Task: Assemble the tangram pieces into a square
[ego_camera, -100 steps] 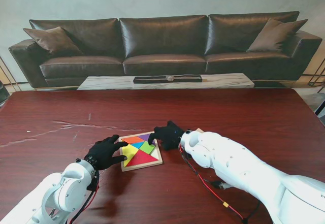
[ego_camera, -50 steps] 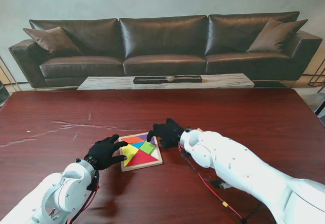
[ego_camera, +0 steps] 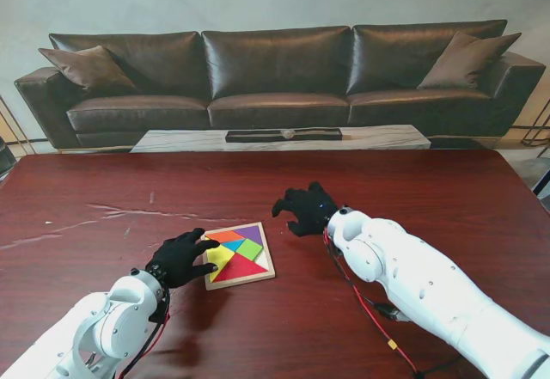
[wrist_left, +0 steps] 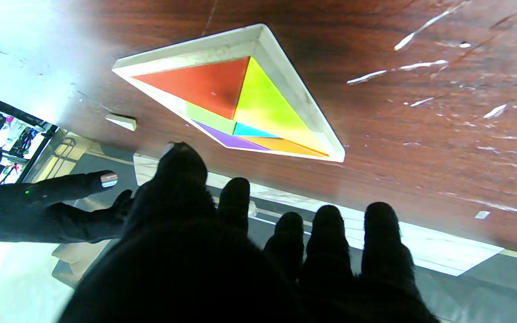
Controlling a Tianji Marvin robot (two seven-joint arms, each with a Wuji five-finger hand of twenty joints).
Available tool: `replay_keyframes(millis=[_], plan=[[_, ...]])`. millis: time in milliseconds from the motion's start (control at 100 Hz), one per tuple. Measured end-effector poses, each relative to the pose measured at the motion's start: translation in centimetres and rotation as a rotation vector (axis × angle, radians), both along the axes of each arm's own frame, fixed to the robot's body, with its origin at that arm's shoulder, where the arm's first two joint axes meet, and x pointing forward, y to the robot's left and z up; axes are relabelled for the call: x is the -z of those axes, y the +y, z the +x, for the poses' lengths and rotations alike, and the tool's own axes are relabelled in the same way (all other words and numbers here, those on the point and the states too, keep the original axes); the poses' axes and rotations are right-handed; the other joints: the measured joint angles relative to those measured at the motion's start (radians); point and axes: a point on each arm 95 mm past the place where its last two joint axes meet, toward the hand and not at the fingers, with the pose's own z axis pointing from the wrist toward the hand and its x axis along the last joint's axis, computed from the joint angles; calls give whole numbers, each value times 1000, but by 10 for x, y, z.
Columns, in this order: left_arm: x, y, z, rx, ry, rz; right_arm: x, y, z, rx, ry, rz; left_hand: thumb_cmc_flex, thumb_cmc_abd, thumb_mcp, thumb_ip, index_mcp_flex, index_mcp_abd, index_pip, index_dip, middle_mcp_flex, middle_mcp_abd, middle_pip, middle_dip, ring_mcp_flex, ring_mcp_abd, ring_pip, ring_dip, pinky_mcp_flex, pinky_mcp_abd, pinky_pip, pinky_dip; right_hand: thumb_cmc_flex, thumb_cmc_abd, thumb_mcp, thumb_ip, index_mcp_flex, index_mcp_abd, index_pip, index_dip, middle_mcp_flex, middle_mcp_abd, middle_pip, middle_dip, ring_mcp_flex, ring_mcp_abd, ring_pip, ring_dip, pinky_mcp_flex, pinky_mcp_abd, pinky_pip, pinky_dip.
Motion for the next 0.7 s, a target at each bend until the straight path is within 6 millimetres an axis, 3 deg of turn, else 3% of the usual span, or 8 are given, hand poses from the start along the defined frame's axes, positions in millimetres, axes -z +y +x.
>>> replay_keyframes(millis=[140,310,700], plan=[[0,-2,0,8,-3,-3,-1,-17,-4,58,-17,-6,0,0,0,0,0,0,0,0,0,0,0,0,0,0,0,0,0,0,0,0,-19,-25,0,-1,1,0,-2,-1,0,32,-51,-53,1,46,-103,-38,-1,22,0,-13],[0,-4,0,15,-6,-5,3,-36,-6,127,-22,-25,0,0,0,0,0,0,0,0,0,0,0,0,0,0,0,0,0,0,0,0,-19,-39,0,-2,1,0,-12,-9,3,43,-115,-106,22,73,-164,-61,-3,27,0,-34],[0,-7,-1,22,-11,-8,18,-68,1,239,-11,-81,0,0,0,0,0,0,0,0,0,0,0,0,0,0,0,0,0,0,0,0,-30,-72,0,-2,1,0,-25,-10,55,46,-217,-155,49,88,-234,-98,14,30,-3,-62]])
